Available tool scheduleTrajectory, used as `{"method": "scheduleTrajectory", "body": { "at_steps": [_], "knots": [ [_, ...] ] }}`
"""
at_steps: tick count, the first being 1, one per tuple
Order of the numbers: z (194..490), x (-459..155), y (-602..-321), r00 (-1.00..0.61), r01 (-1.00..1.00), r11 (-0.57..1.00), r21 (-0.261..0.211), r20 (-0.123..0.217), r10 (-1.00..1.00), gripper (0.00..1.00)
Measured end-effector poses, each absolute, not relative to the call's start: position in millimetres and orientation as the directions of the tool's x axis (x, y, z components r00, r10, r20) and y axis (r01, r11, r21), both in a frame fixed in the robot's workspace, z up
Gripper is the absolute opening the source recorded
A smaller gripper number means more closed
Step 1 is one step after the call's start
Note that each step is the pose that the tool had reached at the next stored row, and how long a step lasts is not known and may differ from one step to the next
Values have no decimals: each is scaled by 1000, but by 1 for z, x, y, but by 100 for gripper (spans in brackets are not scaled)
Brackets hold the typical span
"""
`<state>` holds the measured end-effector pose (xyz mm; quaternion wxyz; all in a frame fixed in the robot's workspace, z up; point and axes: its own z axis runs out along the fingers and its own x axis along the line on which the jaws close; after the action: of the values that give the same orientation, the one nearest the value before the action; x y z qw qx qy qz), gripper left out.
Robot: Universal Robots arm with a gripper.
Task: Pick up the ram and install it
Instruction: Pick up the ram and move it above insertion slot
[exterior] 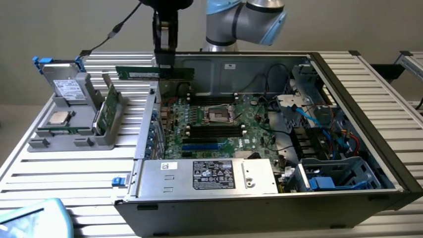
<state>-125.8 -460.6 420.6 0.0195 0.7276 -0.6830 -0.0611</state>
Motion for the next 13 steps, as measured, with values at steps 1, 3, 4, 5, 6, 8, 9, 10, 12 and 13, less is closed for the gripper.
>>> {"method": "scheduleTrajectory", "body": {
  "at_steps": [1, 3, 4, 5, 6, 8, 9, 10, 12, 13],
  "knots": [
    [421, -121, -461, 60, -992, -66, 112, -62, -996, 14],
    [421, -112, -461, 60, -992, -66, 112, -62, -996, 14],
    [421, -107, -461, 60, -992, -66, 112, -62, -996, 14],
    [421, -103, -461, 60, -992, -66, 112, -62, -996, 14],
    [421, -98, -461, 60, -992, -66, 112, -62, -996, 14],
    [420, -89, -460, 60, -991, -66, 112, -61, -996, 14],
    [420, -85, -460, 60, -992, -66, 112, -61, -996, 14],
    [419, -80, -460, 60, -992, -66, 112, -59, -996, 14],
    [416, -71, -459, 60, -991, -66, 112, -57, -997, 14],
    [414, -66, -458, 60, -992, -66, 112, -57, -997, 14]
  ]
}}
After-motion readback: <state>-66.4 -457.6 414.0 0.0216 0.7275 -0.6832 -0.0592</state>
